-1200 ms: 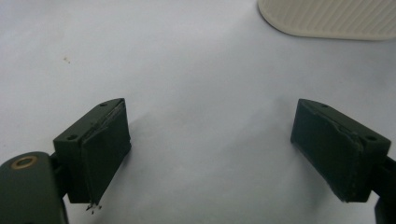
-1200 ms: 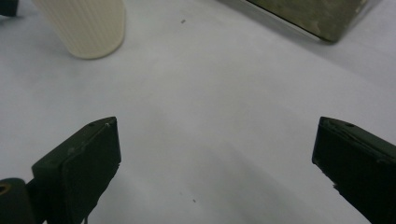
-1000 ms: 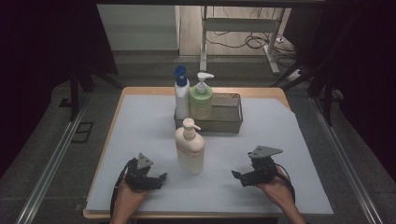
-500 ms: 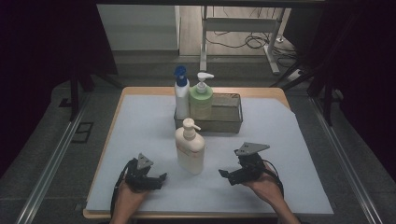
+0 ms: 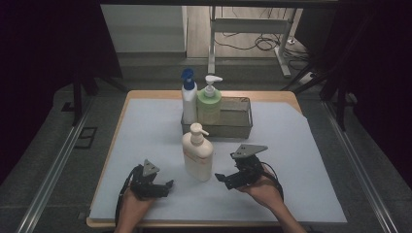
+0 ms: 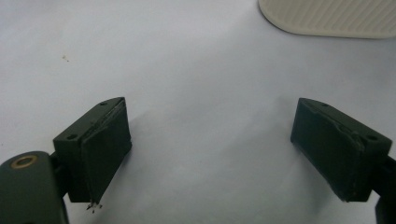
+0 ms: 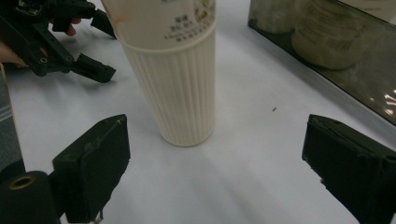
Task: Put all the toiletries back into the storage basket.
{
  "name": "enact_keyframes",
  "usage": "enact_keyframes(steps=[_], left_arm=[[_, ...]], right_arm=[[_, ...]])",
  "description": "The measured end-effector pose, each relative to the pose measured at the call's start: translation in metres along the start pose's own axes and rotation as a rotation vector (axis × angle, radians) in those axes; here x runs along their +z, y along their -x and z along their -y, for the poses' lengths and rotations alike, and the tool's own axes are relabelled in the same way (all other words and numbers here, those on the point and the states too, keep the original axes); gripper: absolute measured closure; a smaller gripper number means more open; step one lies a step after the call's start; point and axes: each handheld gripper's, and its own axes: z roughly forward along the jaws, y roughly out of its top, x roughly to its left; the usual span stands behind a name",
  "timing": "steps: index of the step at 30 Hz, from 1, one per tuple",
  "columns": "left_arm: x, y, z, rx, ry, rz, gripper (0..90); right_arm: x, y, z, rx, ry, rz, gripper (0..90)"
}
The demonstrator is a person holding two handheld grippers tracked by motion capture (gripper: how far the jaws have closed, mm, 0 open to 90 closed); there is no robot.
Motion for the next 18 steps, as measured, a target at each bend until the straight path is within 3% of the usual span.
enact_keyframes(steps=[18], left_arm=[[0.000,0.000,0.000,-0.002,0.002,0.000,11.8]], right_arm=[[0.023,-0.019,-0.035,-0.023,0.016,0.000,13.8]])
